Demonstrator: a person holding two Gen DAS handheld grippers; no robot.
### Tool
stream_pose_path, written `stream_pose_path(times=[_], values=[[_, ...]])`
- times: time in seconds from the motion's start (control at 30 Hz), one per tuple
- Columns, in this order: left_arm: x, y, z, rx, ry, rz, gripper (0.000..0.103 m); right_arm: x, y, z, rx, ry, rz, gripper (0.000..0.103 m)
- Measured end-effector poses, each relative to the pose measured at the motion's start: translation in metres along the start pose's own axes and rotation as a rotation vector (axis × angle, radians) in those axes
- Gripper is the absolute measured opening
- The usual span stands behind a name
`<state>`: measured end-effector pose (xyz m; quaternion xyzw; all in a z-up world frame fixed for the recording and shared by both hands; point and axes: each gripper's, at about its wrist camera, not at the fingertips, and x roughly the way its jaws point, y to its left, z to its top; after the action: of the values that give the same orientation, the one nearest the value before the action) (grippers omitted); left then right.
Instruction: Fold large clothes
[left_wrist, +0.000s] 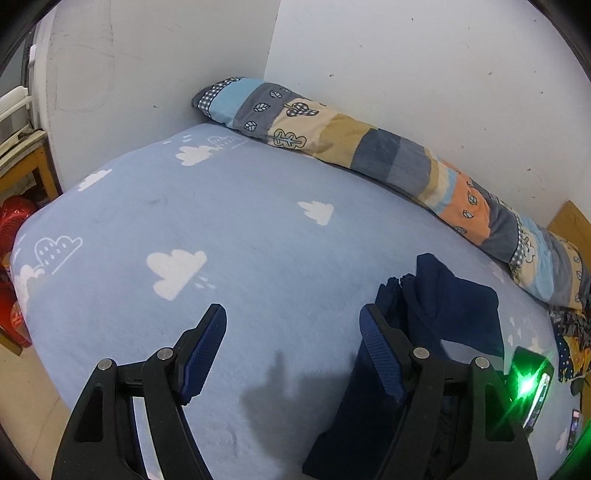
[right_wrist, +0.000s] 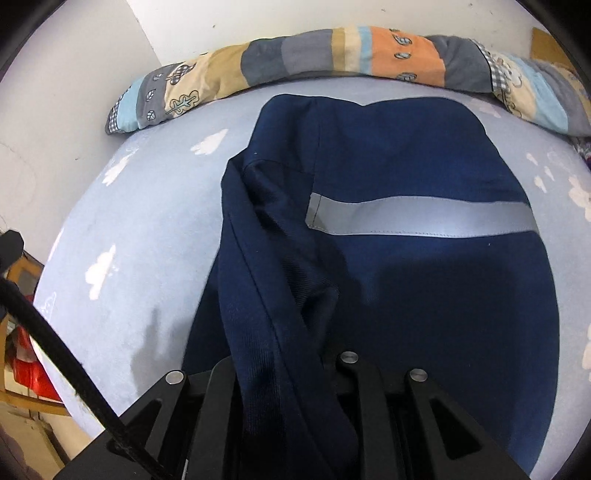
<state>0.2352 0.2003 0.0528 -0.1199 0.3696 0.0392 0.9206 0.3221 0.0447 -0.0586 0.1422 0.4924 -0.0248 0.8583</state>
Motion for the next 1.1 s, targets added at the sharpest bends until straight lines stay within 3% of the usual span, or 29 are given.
stream_pose_path(times=[0.07,0.1,0.13,0.2,0.23,0.33,0.47,0.6,0.67,0.77,0.83,0.93,1.0,1.1], values=[[0.002,-0.003,-0.001,0.006,0.008,0.001,0.074,0.002,0.009,-0.007,-0.035,0.01,-0.011,0.023],[0.004,-0.006,-0.002,0.014,0.012,0.002,0.074,0.007,0.013,-0.006,-0.067,0.018,-0.031,0.03],[0.004,-0.008,-0.002,0.019,0.012,0.004,0.074,0.015,0.022,-0.01,-0.126,0.043,-0.033,0.047],[0.003,-0.012,-0.003,0.024,0.012,0.0,0.074,0.02,0.033,-0.017,-0.202,0.077,-0.019,0.067],[0.003,-0.012,-0.002,0.023,0.009,-0.005,0.074,0.019,0.039,-0.021,-0.248,0.085,-0.019,0.071],[0.001,-0.015,-0.001,0.016,0.001,-0.021,0.074,-0.002,0.043,-0.028,-0.312,0.048,0.063,0.071],[-0.001,-0.017,-0.001,-0.003,0.0,-0.07,0.074,-0.05,0.006,-0.025,-0.269,0.013,0.308,0.071],[0.001,-0.028,-0.003,-0.003,0.028,-0.145,0.074,-0.093,-0.055,-0.006,-0.225,-0.059,0.339,0.071],[0.004,-0.039,-0.007,0.01,0.053,-0.199,0.074,-0.112,-0.092,-0.004,-0.227,-0.082,0.278,0.068],[0.008,-0.064,-0.019,0.068,0.107,-0.297,0.074,-0.128,-0.137,-0.009,-0.255,-0.124,0.17,0.044],[0.009,-0.085,-0.032,0.116,0.145,-0.366,0.074,-0.128,-0.157,-0.016,-0.248,-0.129,0.145,0.028],[0.015,-0.118,-0.056,0.21,0.204,-0.437,0.074,-0.112,-0.176,-0.035,-0.206,-0.11,0.173,0.017],[0.022,-0.133,-0.068,0.26,0.23,-0.437,0.074,-0.099,-0.172,-0.042,-0.204,-0.067,0.196,0.014],[0.036,-0.152,-0.085,0.339,0.262,-0.374,0.074,-0.093,-0.152,-0.049,-0.266,-0.086,0.201,0.014]])
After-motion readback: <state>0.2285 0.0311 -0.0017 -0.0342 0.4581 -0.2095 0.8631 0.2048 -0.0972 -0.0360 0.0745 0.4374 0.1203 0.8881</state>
